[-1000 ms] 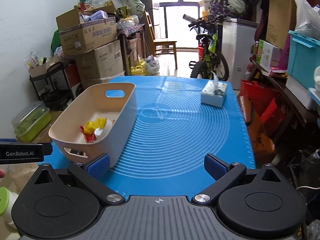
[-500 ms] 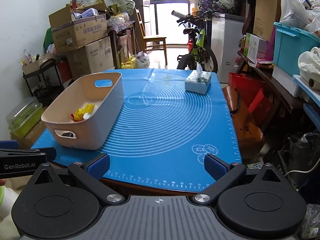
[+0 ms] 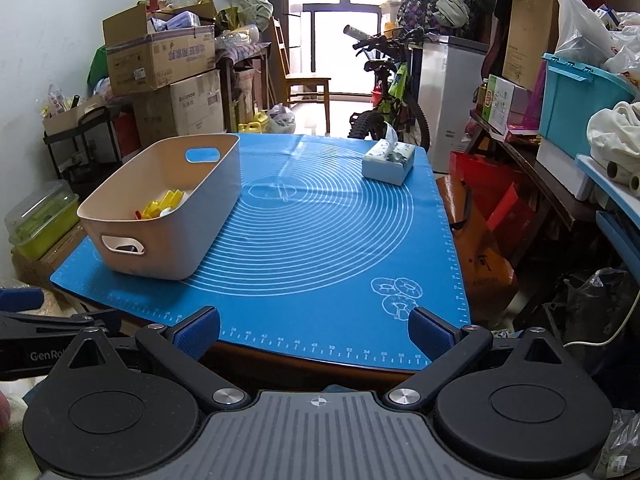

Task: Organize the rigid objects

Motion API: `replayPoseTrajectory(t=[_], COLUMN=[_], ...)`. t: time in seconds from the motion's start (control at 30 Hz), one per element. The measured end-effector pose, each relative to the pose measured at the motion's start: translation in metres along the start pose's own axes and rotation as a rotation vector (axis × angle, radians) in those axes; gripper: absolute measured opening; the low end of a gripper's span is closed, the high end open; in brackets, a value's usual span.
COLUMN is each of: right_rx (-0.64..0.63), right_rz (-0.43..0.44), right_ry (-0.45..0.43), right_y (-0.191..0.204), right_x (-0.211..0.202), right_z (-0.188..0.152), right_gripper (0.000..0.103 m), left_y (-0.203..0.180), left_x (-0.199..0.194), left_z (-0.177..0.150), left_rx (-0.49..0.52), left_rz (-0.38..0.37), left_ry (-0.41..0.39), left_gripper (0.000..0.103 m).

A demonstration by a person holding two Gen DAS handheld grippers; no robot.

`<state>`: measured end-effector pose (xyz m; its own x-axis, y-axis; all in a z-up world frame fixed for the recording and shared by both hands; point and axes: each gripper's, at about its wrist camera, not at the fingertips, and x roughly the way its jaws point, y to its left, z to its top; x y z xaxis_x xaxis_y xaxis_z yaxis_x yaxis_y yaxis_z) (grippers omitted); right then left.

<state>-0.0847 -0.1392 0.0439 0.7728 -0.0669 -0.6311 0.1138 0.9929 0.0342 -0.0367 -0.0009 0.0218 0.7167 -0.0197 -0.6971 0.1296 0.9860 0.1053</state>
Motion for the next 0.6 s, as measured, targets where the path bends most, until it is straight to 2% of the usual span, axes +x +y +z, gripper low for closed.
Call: replayPoseTrajectory(t=[0.33,0.6], right_rx=[-0.033,-0.038], right_rz=[0.008,0.013], right_ry=[-0.016,-0.011], right_y=[0.0027,0.0049], right_x=[0.0018,0.0044], right_z=[-0.0009,-0.0013], right_gripper=[0.100,0.100], left_y=[0.0027,0.0003], left_x=[0.0065,0.0068], left_z=[-0.0061,-0.0079], left_rx=[-0.033,-0.020], left_rz=[-0.012,-0.004], left_ry=[0.009,0.005], left_gripper=[0.087,0.087])
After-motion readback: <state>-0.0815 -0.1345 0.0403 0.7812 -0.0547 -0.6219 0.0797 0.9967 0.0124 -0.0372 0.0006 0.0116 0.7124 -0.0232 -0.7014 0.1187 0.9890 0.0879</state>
